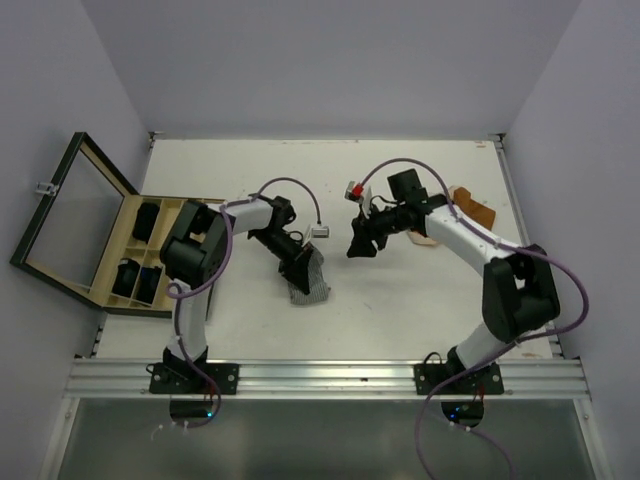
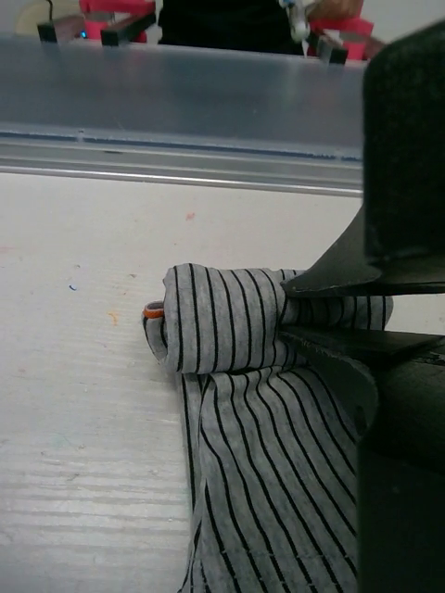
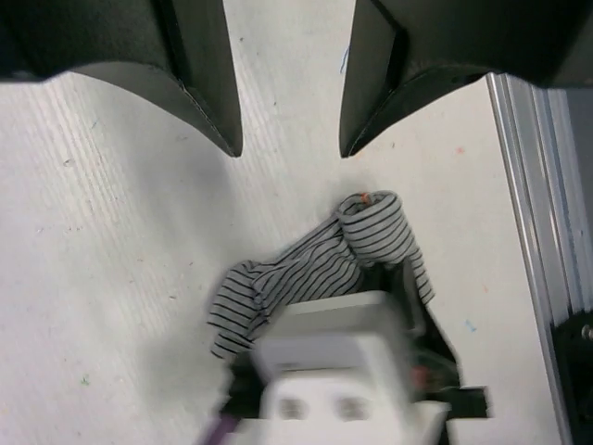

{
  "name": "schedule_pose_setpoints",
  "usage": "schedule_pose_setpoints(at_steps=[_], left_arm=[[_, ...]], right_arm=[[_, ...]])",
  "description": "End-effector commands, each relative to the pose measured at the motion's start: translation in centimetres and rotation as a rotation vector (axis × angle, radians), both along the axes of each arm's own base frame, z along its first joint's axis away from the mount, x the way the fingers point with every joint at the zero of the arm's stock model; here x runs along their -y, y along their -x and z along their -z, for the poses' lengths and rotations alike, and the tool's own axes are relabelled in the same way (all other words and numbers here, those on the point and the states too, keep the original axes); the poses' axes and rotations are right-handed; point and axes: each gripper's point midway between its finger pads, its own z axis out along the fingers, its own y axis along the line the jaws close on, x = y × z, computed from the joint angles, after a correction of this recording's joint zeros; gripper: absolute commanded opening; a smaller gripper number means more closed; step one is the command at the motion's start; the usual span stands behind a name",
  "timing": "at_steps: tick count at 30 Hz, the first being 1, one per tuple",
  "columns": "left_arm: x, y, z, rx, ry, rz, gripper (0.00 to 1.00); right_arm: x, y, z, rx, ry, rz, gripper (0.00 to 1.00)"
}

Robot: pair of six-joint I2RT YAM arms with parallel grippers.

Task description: Roll the underwear

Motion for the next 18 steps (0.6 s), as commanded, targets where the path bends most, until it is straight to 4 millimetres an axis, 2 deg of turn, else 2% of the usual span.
schedule_pose_setpoints(at_steps=[1, 2, 4, 5, 7, 8, 14, 18], left_arm=[[-5.2, 1.4, 7.0, -0.036, -0.286, 0.11, 0.0], [-5.3, 1.4, 7.6, -0.053, -0.292, 0.113, 0.0], [-5.3, 0.5, 8.0, -0.042, -0.292, 0.107, 0.0], [-5.6, 0.8, 8.4, -0.066, -0.307, 0.114, 0.0], [-5.9, 0.7, 8.7, -0.084, -0.312, 0.128, 0.0], [-5.9, 0.6, 8.8, -0.088, -0.311, 0.125, 0.0], [-5.8, 0.2, 9.1, -0.112, -0.302, 0.118, 0.0], [-5.9, 0.1, 9.2, -0.111, -0.308, 0.11, 0.01]], right_arm=[[-0.1, 1.4, -2.6, 0.192, -0.002, -0.104, 0.49], [-0.8, 2.4, -2.6, 0.213, 0.018, -0.145, 0.49], [-1.0, 3.3, -2.3, 0.287, 0.087, -0.197, 0.5], [-2.2, 4.6, -2.0, 0.316, 0.103, -0.252, 0.53], [-2.9, 5.2, -0.9, 0.384, 0.155, -0.3, 0.59], [-4.1, 6.3, -0.5, 0.402, 0.161, -0.353, 0.61], [-7.4, 7.4, 2.8, 0.535, 0.212, -0.504, 0.67], [-9.0, 8.2, 4.1, 0.63, 0.231, -0.597, 0.67]])
